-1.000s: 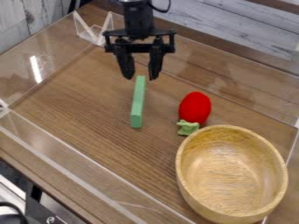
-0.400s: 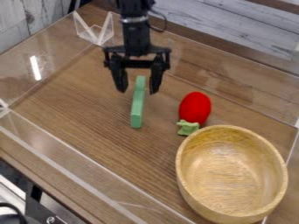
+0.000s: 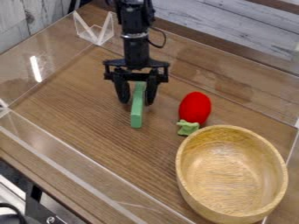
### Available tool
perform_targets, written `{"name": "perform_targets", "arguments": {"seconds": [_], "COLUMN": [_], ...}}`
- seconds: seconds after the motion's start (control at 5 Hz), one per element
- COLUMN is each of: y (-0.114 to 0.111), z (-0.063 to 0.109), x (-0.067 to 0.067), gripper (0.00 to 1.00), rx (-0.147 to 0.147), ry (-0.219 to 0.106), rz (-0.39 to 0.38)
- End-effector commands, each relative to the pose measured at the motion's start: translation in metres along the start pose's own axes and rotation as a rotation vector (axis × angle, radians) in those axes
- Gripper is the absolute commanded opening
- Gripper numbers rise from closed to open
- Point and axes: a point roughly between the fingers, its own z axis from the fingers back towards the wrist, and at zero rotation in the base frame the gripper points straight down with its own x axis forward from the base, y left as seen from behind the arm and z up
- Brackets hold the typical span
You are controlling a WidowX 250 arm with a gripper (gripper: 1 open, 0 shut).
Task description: Put the green block in the brown bowl
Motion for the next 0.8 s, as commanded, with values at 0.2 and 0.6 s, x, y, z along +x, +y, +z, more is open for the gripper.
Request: {"name": "perform_targets", "arguments": {"seconds": [0.2,0.6], "y": [-0.006,-0.006], "z": [0.042,0.1], "x": [0.0,0.002], "gripper": [0.0,0.0], "rx": [-0.023,-0.099], "ry": [-0.059,-0.106], "rz": [-0.068,-0.128]}}
